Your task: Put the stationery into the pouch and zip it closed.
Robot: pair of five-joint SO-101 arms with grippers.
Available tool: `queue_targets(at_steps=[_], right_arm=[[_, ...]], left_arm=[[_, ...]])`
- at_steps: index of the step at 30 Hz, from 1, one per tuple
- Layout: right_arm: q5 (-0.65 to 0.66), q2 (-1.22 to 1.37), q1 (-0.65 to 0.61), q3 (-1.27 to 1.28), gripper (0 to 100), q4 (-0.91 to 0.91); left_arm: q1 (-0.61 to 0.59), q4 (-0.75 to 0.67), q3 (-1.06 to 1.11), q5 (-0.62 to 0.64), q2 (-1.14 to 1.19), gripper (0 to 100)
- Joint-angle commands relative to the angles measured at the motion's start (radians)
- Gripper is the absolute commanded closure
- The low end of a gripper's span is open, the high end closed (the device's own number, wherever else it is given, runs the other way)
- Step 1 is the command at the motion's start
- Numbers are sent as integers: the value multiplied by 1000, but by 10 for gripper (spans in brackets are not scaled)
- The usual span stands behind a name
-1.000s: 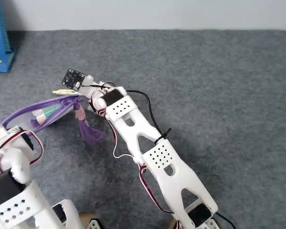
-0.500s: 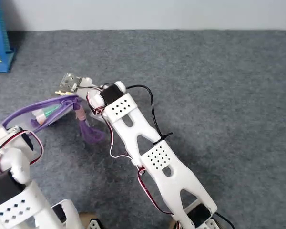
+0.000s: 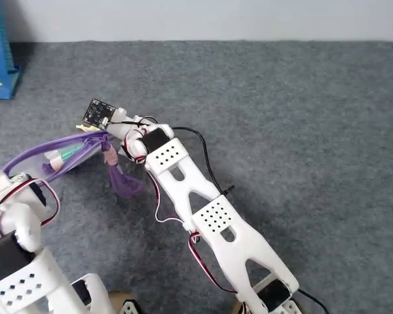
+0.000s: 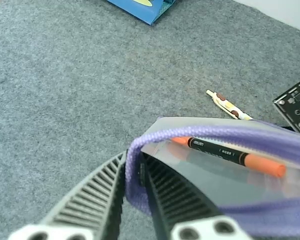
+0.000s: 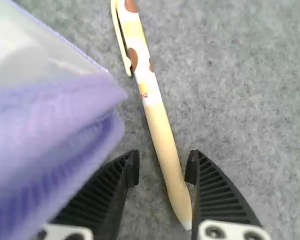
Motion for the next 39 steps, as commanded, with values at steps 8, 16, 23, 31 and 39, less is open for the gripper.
queue_targets(at_steps=[8, 16, 23, 31, 39], right_arm=[[5, -10, 21, -52, 822, 122], [3, -136, 21, -54, 822, 389], [3, -185, 19, -52, 822, 321], [8, -90, 44, -52, 822, 173], [3, -64, 28, -52, 822, 312]], left_arm=[[-5, 2, 4, -9, -2, 987], [-5, 0, 4, -9, -2, 987], [-5, 0, 4, -9, -2, 987], [-5, 0, 4, -9, -2, 987], [-5, 0, 4, -9, -2, 987]])
